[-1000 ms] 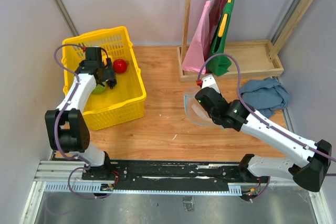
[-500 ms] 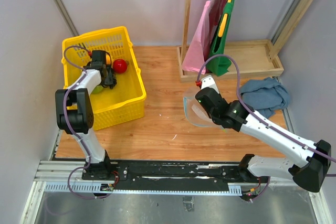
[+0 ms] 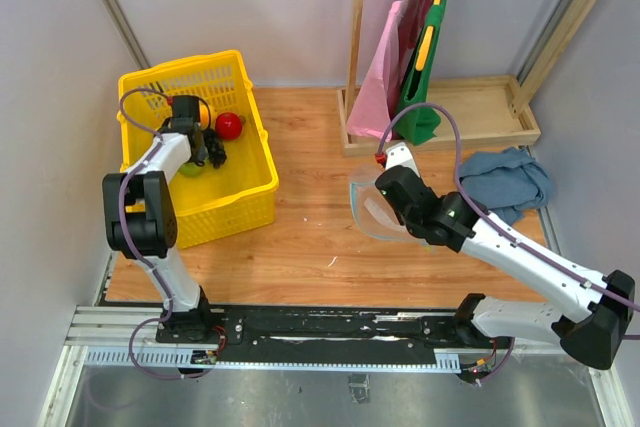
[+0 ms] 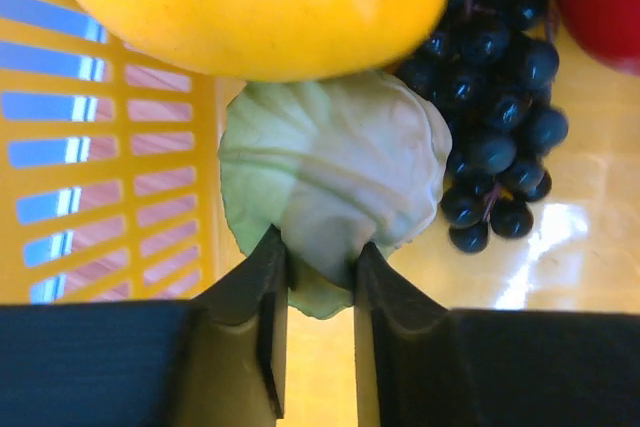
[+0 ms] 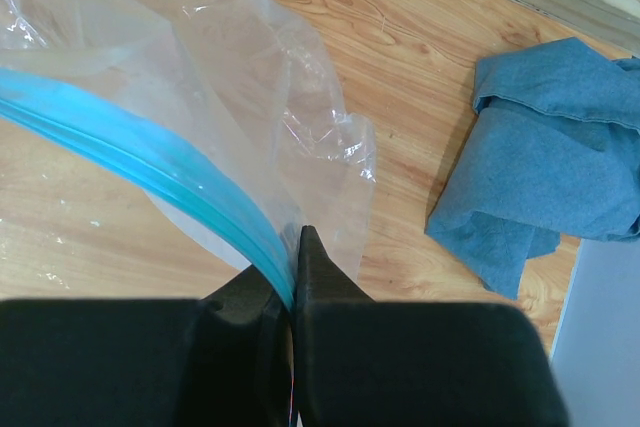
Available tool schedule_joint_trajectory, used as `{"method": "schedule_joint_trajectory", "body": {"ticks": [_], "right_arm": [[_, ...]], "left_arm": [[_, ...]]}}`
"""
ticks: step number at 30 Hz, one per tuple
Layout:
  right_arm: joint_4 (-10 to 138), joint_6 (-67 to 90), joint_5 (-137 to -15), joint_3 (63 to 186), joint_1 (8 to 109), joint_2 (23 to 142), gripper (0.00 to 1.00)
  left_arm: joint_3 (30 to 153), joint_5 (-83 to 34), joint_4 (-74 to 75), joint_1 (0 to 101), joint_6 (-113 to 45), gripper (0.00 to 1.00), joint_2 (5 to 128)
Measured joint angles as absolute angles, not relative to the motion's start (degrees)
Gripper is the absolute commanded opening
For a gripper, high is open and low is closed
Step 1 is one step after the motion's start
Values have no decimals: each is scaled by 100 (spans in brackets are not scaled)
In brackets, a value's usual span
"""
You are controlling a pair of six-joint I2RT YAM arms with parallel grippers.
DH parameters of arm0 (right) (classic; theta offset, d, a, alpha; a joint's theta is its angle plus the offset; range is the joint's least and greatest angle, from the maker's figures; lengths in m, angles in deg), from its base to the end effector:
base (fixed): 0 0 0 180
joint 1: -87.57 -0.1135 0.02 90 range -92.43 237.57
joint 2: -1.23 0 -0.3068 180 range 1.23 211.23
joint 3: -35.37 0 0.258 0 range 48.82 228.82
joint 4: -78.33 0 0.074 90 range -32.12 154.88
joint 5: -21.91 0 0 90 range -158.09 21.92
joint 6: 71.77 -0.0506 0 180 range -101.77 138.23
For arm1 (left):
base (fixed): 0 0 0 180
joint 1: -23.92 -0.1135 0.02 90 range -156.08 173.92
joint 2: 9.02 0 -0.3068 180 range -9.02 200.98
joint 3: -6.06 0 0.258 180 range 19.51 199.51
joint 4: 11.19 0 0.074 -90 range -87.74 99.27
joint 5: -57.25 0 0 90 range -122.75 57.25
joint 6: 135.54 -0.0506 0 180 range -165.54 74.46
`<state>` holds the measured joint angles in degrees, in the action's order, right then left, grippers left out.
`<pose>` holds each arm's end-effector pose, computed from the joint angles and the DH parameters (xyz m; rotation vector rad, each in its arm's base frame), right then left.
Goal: Place the food in the zip-top bag and seal the zipper
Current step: Pick up the fake vegetable from the bin.
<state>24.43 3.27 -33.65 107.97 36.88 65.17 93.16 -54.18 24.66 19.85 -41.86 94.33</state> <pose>0.1626 0.1535 0.3458 -0.4040 2.1601 -0.0812 0.4106 0.0477 0.2443 -0.3236 2.4280 0.4654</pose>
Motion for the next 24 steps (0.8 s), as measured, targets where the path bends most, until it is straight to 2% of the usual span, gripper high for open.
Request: {"method": "schedule_joint_trajectory", "body": {"ticks": [3,4,12,24], "right_arm": [[2439,327,-3365,10797,3688,6517,1],[2436,327,-3365,10797,3688,6512,1],[2395,327,-3361,10806,3688,6265,1],[2430,294,-3474,10933,3688,6447,1]], "left_arm": [[9150,-5112,2501,1994,-4103,1,9166],[9119,-5042,2523,1996,-4070,1,9092],[9104,-4568,2667,1998,-3989,0,8469],[8968,-3630,2798,2278,-3755,0,6086]]}}
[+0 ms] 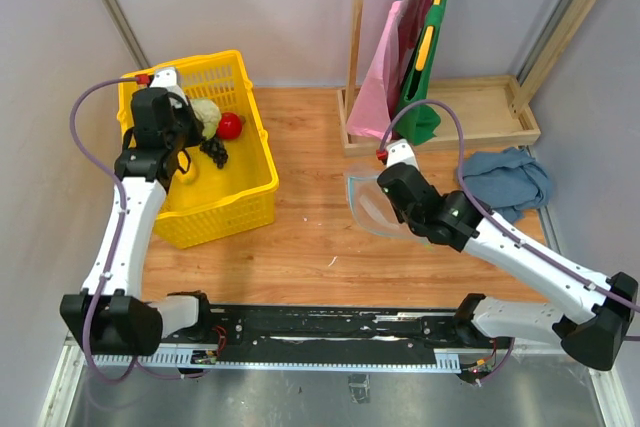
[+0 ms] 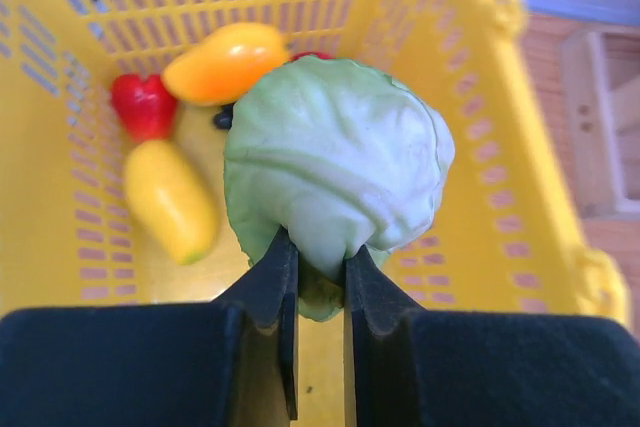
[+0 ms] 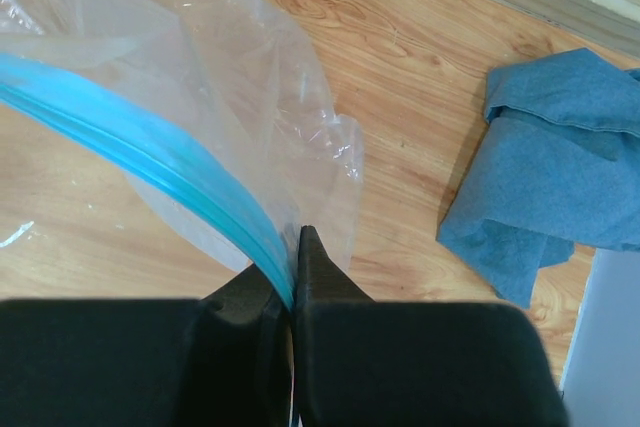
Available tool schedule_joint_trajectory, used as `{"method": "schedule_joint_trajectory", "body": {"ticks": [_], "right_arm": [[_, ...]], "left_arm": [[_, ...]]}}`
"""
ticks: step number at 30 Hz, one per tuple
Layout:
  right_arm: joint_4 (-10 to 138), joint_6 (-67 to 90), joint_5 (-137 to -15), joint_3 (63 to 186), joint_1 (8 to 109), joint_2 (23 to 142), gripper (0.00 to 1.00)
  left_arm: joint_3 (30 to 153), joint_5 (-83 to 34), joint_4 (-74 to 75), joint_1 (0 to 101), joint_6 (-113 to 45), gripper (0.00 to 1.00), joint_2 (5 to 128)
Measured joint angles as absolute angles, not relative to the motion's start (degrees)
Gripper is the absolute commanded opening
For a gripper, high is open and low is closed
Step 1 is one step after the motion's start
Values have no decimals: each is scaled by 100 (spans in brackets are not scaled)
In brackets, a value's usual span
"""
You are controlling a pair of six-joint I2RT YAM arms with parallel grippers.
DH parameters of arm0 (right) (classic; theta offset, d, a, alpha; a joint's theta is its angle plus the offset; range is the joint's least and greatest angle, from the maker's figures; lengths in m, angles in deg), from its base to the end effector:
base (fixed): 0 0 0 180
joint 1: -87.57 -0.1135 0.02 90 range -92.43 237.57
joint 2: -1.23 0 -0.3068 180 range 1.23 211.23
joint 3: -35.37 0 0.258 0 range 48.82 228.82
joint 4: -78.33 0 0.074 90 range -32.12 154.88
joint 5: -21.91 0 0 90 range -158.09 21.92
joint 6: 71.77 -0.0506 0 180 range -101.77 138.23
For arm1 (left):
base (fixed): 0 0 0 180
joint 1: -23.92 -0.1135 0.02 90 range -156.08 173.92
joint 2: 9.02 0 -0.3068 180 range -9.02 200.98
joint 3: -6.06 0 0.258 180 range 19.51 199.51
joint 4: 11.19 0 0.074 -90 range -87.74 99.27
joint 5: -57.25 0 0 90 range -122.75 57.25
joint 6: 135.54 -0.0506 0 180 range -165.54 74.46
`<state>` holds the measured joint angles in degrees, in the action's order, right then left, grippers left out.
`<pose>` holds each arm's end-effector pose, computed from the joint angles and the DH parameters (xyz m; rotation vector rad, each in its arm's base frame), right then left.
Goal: Place the food in the zip-top bag and seal the zipper
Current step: Pick up the fake vegetable from the bin, then place the fake vegetable in the zipper food storage bag.
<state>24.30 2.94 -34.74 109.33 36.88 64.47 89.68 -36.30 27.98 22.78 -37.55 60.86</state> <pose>0.1609 0.1526 0.3557 -0.3913 2.1458 -0.0351 0.2774 0.0087 0.4094 -0.1995 2.0038 -0.0137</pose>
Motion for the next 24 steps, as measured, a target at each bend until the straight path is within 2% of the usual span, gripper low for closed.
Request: {"method": "schedule_joint_trajectory", "body": {"ticks": [14,24], "right_arm": [[2482,67,-3828,11162,3688,6768,1],[2620,-149,-4139,11326,3784,7028,1]], "left_arm": [[8973,-2577,3121,4142,-3600,0,5094],[8710,-1667,2514,5250,-3006,0,4347]]}}
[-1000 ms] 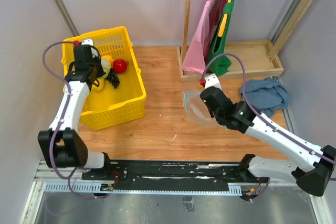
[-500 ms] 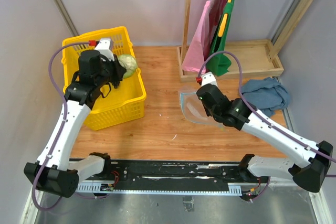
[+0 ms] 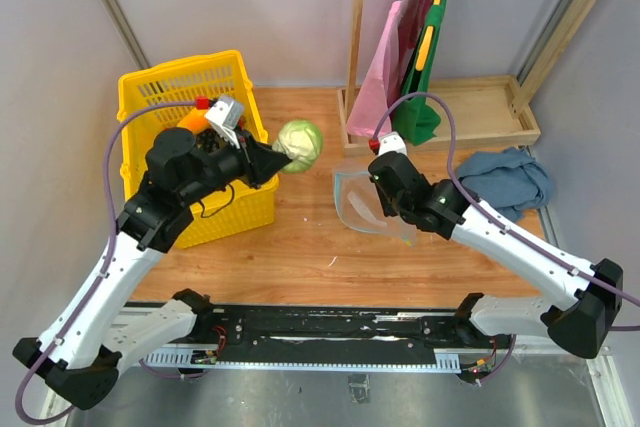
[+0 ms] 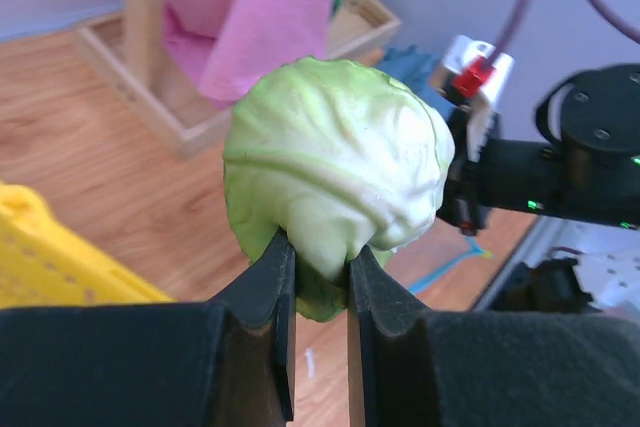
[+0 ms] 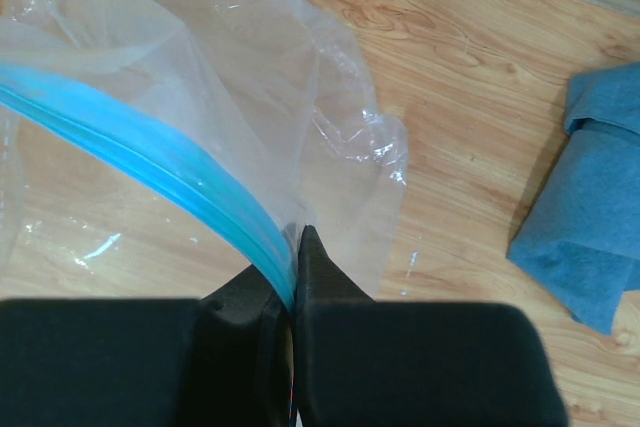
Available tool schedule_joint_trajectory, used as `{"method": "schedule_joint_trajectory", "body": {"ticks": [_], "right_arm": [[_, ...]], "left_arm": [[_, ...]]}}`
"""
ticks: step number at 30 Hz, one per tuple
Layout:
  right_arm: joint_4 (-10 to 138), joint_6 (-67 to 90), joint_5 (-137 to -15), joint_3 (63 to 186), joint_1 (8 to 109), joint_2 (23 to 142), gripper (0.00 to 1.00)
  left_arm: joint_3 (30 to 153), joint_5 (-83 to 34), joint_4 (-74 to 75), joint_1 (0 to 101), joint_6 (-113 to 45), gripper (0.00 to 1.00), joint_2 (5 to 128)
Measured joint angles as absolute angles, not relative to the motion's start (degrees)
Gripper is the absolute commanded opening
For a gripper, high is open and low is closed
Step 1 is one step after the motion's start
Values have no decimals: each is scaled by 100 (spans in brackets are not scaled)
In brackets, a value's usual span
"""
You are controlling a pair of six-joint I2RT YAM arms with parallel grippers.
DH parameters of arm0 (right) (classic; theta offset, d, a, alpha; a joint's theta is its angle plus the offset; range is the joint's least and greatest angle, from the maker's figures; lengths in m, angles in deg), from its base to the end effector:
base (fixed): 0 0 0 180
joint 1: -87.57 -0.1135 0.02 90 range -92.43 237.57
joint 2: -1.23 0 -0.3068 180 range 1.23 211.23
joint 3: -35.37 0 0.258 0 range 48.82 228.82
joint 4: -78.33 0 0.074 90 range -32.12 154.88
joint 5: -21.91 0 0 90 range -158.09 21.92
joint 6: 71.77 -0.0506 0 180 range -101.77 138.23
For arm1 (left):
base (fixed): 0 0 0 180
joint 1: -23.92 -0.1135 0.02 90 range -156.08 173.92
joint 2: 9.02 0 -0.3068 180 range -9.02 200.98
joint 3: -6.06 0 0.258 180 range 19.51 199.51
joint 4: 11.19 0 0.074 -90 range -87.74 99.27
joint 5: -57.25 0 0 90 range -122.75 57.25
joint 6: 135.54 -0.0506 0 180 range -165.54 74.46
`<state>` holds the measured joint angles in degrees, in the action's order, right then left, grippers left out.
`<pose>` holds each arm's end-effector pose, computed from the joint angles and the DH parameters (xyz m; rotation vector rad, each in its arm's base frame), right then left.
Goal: Place the food in the zip-top bag and seal the zipper
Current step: Place the fake vegetable in the zipper food storage bag.
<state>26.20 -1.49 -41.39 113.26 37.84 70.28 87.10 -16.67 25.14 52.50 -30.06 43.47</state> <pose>0.1802 0.1776 0.3579 -0.3552 2.2041 0.1131 0.1525 -0.0990 0.4636 0.4152 1.7194 -0.8045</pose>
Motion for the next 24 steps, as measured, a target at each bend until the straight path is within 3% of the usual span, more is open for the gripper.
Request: {"method": "schedule_joint_trajectory", "body": {"ticks": [10,24], "right_arm": [[3033,-604,-4604,11309,3845,7002,1],[3739,-1233,-4891,10878,3845,6591,0]], "left_arm": [[7139,-1167,1080,5810,-1277,0,4148],[6116,-1720,-494,6662,703,0,4253]]}}
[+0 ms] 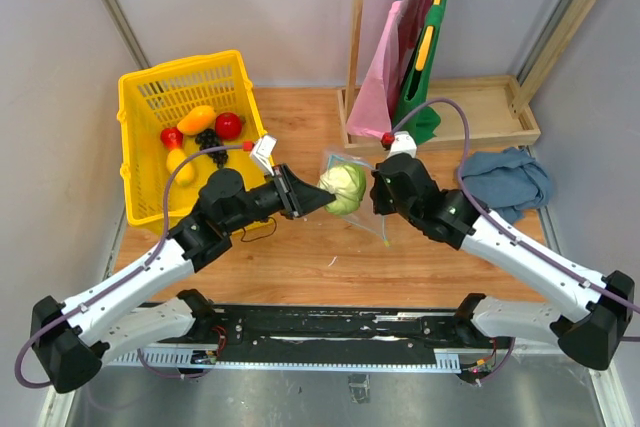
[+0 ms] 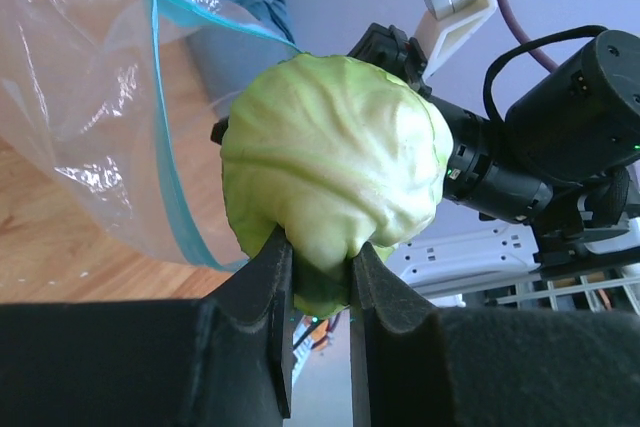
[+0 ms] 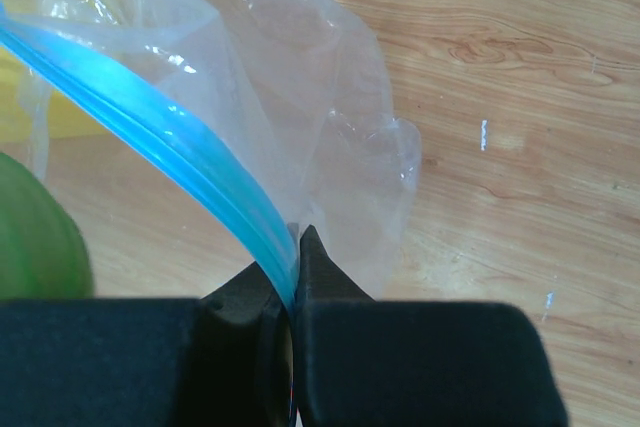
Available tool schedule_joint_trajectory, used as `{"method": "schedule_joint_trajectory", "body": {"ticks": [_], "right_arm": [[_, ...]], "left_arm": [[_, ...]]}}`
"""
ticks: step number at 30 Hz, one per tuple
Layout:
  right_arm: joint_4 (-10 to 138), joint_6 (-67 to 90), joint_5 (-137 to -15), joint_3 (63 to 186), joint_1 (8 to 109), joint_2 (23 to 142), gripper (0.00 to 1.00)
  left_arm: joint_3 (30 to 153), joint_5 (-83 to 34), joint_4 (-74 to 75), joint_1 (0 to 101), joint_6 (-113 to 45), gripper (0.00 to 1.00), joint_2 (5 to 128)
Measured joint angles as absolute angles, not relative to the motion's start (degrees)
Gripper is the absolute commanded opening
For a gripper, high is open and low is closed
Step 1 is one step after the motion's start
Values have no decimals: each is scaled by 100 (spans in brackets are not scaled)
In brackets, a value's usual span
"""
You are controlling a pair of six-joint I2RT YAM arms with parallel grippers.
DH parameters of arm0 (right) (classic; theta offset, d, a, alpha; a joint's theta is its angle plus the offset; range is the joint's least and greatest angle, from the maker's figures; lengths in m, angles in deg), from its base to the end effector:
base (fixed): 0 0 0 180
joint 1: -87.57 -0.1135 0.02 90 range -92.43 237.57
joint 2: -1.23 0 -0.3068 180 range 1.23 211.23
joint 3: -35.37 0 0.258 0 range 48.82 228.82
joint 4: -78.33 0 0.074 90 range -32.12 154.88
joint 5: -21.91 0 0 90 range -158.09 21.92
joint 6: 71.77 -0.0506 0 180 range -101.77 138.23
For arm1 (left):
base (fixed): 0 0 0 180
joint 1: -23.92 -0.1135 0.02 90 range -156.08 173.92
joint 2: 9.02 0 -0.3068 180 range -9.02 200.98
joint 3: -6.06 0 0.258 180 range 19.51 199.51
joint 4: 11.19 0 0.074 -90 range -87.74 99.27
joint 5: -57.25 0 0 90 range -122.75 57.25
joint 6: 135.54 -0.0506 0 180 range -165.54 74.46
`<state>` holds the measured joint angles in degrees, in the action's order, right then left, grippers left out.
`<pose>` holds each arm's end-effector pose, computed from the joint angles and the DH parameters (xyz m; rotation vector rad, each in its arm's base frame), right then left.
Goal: Place the food in the zip-top bag and seal the zipper
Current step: Place the fake vegetable in the zipper food storage bag.
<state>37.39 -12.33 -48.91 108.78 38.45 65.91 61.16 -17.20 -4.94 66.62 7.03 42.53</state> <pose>0.1741 0.1758 0.3651 -0.1472 2.1298 0.4758 0.1446 -0.1519 0.3640 0.0798 1.8370 -1.4530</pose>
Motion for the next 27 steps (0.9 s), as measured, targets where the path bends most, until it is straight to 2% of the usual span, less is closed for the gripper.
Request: {"method": "schedule_joint_trajectory", "body": {"ticks": [8,15,16,25,27], "right_arm": [[4143,-1373,-5124,10657,3845,6342,1],[4410,-1399,-5352,10436,3845,6163,1],[4443,-1399,-5371,10428,3845,6154,1],[4574,-1393,-5446,10299,3873,6086,0],[4574,-1395,-5435,10251,3910,6032,1]], "left_arm": [[6118,-2360,-607,7077,894,0,4648],[6413,-3127,149,7171,588,1,4969],[6488,-3213,239,7200,540,3,5009],[7001,-3619,527,7565,150,45,5433],[7060,-3702,584,7622,74,50,5474]]}}
